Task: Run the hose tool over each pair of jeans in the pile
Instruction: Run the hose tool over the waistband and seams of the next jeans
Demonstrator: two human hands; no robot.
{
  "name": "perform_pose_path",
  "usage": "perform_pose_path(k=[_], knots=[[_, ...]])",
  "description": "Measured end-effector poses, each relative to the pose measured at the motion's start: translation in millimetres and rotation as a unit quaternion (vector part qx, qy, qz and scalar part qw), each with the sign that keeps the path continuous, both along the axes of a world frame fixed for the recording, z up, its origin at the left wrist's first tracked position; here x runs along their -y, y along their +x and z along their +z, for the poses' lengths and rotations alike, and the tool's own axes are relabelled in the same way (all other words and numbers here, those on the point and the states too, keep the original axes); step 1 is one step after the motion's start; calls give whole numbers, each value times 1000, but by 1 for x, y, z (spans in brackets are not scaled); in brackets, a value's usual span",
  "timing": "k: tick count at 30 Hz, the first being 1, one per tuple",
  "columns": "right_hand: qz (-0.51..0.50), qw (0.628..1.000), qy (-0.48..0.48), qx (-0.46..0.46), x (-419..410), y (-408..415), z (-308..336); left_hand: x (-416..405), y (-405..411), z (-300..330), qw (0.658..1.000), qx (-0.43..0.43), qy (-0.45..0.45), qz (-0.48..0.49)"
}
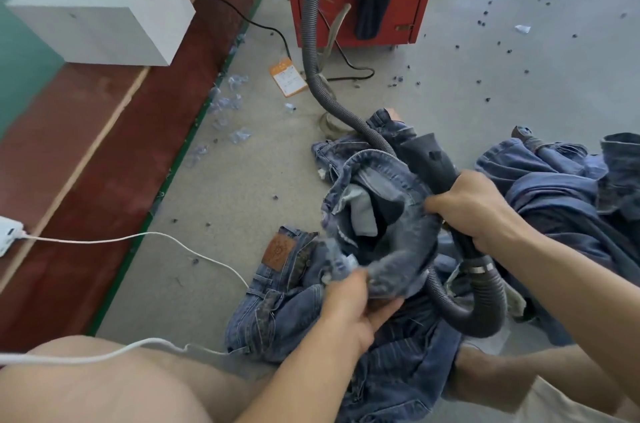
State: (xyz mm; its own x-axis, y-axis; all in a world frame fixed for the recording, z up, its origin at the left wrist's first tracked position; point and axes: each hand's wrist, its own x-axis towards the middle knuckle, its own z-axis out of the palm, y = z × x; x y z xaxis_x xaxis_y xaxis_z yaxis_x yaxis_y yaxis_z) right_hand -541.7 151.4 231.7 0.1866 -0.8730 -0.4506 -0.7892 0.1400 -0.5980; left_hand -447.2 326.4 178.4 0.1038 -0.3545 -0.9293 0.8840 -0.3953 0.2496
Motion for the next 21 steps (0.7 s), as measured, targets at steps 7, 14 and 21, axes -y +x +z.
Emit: perform_pose_path(k=[7, 14, 21], knots=[[112, 987, -103, -60, -5, 1, 23, -5, 47, -40, 902, 405, 120, -89], [152, 987, -40, 42, -20, 16, 46, 16, 48, -23, 832, 328, -287, -344], [120, 987, -25, 106, -10, 25, 59, 25, 31, -8, 795, 385, -244, -401]])
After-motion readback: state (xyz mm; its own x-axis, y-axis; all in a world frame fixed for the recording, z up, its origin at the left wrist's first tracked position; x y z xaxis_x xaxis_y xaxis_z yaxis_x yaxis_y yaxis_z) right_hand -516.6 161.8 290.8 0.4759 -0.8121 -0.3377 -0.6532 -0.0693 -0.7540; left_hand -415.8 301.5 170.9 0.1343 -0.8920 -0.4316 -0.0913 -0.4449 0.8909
